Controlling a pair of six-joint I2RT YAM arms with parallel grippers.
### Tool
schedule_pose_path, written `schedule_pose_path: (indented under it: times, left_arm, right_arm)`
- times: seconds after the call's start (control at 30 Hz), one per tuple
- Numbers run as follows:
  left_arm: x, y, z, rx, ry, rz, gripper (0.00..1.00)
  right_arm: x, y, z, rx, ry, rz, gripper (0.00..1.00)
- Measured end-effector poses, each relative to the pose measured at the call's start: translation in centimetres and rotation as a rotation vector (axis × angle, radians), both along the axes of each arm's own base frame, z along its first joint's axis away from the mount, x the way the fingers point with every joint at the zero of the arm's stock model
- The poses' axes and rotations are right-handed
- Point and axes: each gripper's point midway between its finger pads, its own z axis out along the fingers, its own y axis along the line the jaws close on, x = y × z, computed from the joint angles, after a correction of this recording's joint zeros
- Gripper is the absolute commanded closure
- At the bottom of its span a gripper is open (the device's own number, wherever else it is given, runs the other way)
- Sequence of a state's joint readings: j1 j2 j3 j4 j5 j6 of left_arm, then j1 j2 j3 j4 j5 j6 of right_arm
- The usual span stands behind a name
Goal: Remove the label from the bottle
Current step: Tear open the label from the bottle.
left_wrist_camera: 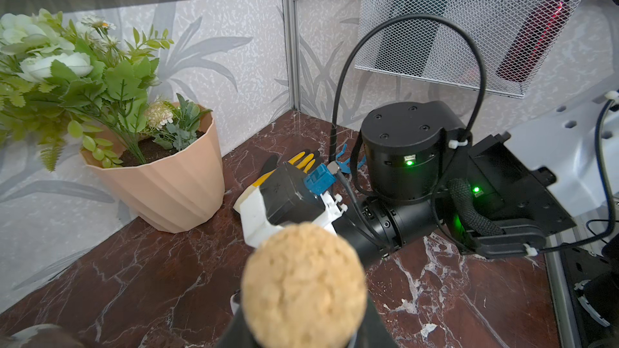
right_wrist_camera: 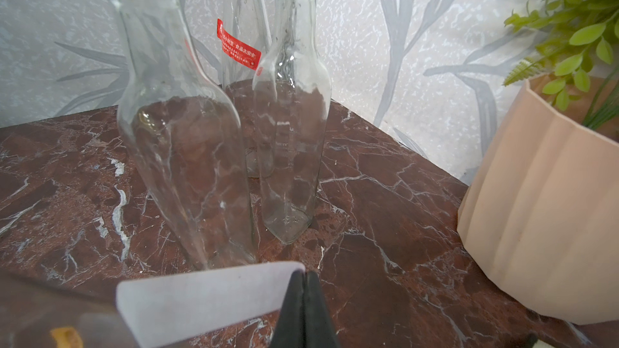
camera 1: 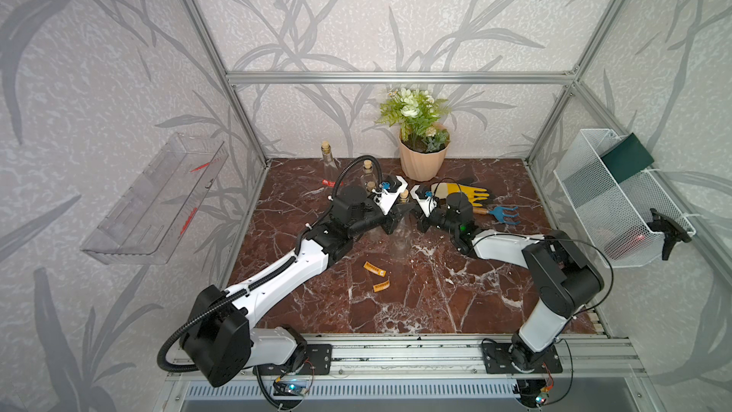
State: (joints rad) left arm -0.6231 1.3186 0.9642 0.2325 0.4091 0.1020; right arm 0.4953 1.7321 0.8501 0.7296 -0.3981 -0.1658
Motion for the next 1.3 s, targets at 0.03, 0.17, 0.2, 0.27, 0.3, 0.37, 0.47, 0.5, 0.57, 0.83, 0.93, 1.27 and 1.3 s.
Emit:
schedule_pose_path:
  times: [0.03, 0.17, 0.2, 0.27, 0.3, 0.37, 0.47, 0.5, 0.57, 0.83, 0.93, 1.27, 1.3]
  left_arm:
    - [0.0, 0.0, 0.0, 0.0, 0.0, -0.001, 0.92]
    - [0.0, 0.0, 0.0, 0.0, -0.001, -0.001, 0.92]
    - [0.0, 0.0, 0.0, 0.0, -0.001, 0.0, 0.92]
    - [0.0, 0.0, 0.0, 0.0, -0.001, -0.001, 0.92]
    - [0.0, 0.0, 0.0, 0.0, -0.001, -0.001, 0.92]
    - [0.0, 0.0, 0.0, 0.0, -0.001, -0.001, 0.92]
    - [-0.1, 0.0, 0.0, 0.001, -0.002, -0.002, 0.92]
    - [-0.1, 0.0, 0.0, 0.002, -0.003, -0.002, 0.92]
    - [-0.1, -0.1, 0.0, 0.002, -0.003, -0.003, 0.93]
    - [-0.2, 0.0, 0.0, 0.002, -0.005, 0.001, 0.93]
    - [-0.1, 0.1, 0.0, 0.003, -0.005, 0.004, 0.93]
    - [-0.1, 0.1, 0.0, 0.003, -0.006, 0.007, 1.0]
    - [-0.1, 0.1, 0.0, 0.003, -0.006, 0.008, 1.0]
  right_arm:
    - [0.1, 0.0, 0.1, 0.002, -0.003, 0.0, 1.0]
    - [0.1, 0.1, 0.1, 0.002, -0.004, 0.0, 1.0]
    - [0.2, 0.1, 0.0, 0.002, -0.002, 0.0, 1.0]
    - [0.2, 0.1, -0.1, 0.0, 0.001, 0.0, 1.0]
    - [0.3, 0.1, -0.2, -0.001, 0.002, -0.001, 1.0]
    - [0.4, 0.0, -0.3, -0.002, 0.003, -0.004, 1.0]
    - [0.7, -0.2, -0.2, -0.003, 0.004, -0.014, 1.0]
    - [0.8, -0.3, -0.2, -0.004, 0.004, -0.018, 1.0]
    - [0.8, -0.4, -0.3, -0.005, 0.005, -0.02, 1.0]
    - [1.0, -0.6, -0.3, -0.006, 0.004, -0.029, 1.0]
    - [1.1, -0.7, -0.3, -0.006, 0.004, -0.033, 1.0]
    - [1.5, -2.2, -0.7, -0.019, 0.009, -0.083, 1.0]
    - [1.2, -2.5, -0.7, -0.023, 0.01, -0.095, 1.0]
